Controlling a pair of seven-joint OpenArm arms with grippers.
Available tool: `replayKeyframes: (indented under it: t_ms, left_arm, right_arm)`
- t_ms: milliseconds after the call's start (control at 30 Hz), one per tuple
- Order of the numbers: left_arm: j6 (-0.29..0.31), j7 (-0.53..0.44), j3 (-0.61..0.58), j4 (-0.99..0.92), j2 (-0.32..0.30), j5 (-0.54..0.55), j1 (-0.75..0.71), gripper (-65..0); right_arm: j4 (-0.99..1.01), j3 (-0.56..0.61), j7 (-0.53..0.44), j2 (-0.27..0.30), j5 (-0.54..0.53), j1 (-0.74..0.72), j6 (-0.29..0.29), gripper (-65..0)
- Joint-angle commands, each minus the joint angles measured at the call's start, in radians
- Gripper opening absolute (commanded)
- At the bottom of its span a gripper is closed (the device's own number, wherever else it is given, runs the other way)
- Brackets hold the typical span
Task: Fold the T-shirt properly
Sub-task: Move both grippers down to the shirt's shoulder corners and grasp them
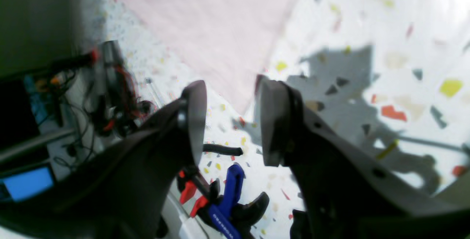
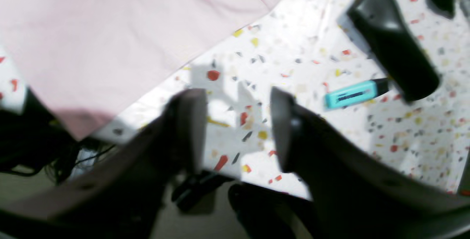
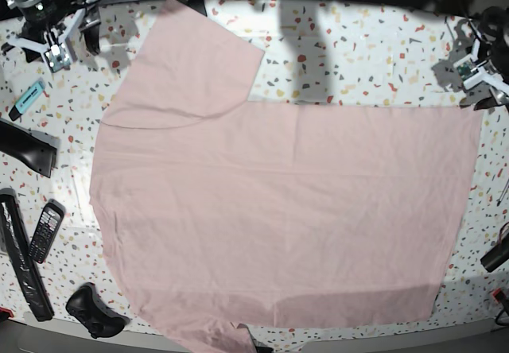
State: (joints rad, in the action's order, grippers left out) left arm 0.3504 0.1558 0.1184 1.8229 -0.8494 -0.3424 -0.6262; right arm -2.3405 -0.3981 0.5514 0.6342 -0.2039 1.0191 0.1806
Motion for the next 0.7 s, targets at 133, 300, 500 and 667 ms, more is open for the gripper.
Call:
replayKeyframes:
  t_ms: [133,300,500,667]
  left_arm:
    - [-0.072,-0.008,-0.134,-0.127,-0.025,-0.034,0.165,-41.7]
    - [-0.071,-0.008,-0.275,-0.258,-0.044,-0.035,0.289,-41.7]
    - [-0.078,-0.016,-0.393,-0.375,-0.046,-0.061,0.398,-41.7]
    - [-0.077,-0.055,-0.430,-0.464,-0.046,-0.060,0.477,-41.7]
  right_arm:
    - [-0.016,-0.008,-0.007,0.011,0.018,-0.044,0.000,-33.1]
    - [-0.016,-0.008,0.008,0.011,0.018,-0.055,0.000,-33.1]
    - [-0.016,-0.008,0.007,0.011,0.018,-0.055,0.000,-33.1]
    - [-0.016,-0.008,0.008,0.011,0.018,-0.055,0.000,-33.1]
